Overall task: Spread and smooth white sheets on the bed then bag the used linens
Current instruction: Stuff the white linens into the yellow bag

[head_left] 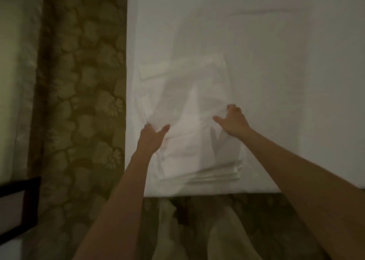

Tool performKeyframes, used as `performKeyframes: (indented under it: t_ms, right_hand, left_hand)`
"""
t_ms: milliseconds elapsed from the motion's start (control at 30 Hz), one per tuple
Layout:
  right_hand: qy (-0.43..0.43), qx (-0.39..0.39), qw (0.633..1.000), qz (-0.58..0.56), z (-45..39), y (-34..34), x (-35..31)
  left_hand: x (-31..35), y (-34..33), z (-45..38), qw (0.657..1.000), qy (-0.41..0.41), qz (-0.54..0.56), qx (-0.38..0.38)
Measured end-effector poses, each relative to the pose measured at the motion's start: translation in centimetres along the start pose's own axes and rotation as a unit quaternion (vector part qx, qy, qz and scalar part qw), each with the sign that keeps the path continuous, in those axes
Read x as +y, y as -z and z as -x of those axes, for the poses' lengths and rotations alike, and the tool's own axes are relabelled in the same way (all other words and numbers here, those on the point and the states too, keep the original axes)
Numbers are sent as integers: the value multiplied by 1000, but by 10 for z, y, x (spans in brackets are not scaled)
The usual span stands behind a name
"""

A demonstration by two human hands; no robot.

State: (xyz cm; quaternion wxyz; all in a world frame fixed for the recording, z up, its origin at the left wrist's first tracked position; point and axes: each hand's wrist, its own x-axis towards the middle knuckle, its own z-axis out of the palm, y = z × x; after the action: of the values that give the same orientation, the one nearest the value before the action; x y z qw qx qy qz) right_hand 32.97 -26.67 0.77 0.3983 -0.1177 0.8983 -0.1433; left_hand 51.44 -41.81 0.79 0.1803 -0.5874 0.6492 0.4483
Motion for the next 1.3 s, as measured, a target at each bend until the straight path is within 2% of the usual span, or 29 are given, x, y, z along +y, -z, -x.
performKeyframes:
  t_ms: [100,167,267,333,433,600,733,900,1100,1300]
  right_hand:
    - [-10,28,999,-24,-23,-9,16]
    - [-6,61,998,-23,-31,-10,23]
    - [11,104,994,-43,-36,-11,25]
    - [13,112,991,-66,-38,-12,25]
    - [0,84,989,-125,-39,-10,27]
    - [29,22,991,-127,-42,1,27]
    - [4,-78,942,-326,-34,-1,16]
    - [20,-83,943,-321,-27,-2,21]
    - [69,-92,939,-325,-17,19,14]
    - [121,-110,928,-336,5,72,22]
  left_hand:
    - [-3,-13,-21,996,21,-21,80]
    - [-3,-15,-31,993,29,35,113]
    - [-9,-16,-43,976,62,184,100]
    - [-13,-17,-45,971,64,213,89]
    - [-16,-19,-40,957,35,265,116]
    - [-21,-26,-28,945,-27,297,132]
    - [-29,-18,-30,940,-31,318,118]
    - [-27,-17,-26,946,-22,312,82]
    - [-34,-26,-2,916,-43,336,216]
    - [-24,-37,12,917,-43,380,110]
